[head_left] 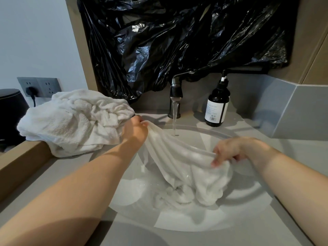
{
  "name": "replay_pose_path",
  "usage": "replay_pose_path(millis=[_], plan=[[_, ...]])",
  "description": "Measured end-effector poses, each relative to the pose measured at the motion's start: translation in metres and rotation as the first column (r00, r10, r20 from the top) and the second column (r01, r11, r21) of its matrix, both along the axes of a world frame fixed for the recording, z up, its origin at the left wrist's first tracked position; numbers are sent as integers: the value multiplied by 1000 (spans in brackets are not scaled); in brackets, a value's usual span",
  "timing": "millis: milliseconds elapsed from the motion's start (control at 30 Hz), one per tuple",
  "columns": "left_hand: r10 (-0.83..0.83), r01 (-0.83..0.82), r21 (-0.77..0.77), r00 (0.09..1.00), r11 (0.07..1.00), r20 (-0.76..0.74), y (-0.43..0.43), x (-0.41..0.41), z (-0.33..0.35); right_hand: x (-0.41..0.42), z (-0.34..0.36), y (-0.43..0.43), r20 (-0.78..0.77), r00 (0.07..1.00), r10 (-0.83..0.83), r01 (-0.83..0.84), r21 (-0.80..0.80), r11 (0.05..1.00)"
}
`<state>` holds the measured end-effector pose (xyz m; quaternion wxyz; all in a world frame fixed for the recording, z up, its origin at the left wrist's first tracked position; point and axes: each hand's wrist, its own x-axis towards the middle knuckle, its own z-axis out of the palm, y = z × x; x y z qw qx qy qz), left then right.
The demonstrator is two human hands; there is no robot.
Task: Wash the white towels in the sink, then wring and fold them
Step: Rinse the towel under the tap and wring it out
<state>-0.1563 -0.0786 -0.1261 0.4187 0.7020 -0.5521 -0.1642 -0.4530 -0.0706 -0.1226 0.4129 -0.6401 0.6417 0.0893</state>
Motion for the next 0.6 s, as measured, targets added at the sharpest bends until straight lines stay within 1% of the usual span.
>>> replay_pose_path(millis=[33,67,167,200,233,267,300,333,367,400,433,467,533,567,600], plan=[[5,-4,-6,1000,1000,20,0,-1,0,0,-2,2,-126,990,67,-65,19,998],[8,-7,-19,999,1000,35,2,-3,0,0,-4,1,-198,975,101,-100,15,995],[34,-32,-28,998,999,45,3,-4,0,5,-3,1,-250,958,138,-160,-69,985],[41,-40,-26,998,999,42,2,-4,0,8,0,2,-237,965,111,-143,-125,982],[40,-39,-25,999,999,35,2,-4,0,11,0,1,-191,980,52,-93,-211,973],[22,-21,-31,1000,999,19,2,-5,2,13,0,0,-114,993,-22,-16,-321,947],[-18,18,-46,1000,999,-4,3,-7,3,17,2,0,7,997,-83,77,-454,888],[-91,89,-58,996,994,-20,5,-11,4,21,7,0,161,982,-102,176,-561,809],[-183,182,-56,983,982,-18,8,-16,5,26,12,3,300,951,-71,245,-594,767],[-286,285,-27,958,958,-15,14,-24,6,32,15,4,411,911,-28,274,-554,786],[-383,383,2,923,924,-35,21,-32,8,38,16,8,442,897,9,237,-496,835],[-462,463,7,884,886,-66,28,-41,9,44,13,9,407,913,36,160,-437,885],[-555,555,-35,822,831,-131,38,-56,11,54,3,14,271,958,93,11,-359,933],[-571,570,-56,804,820,-166,40,-60,12,58,-2,14,256,961,106,-13,-339,941],[-582,580,-76,787,811,-206,41,-62,13,59,-4,14,282,952,116,-11,-349,937]])
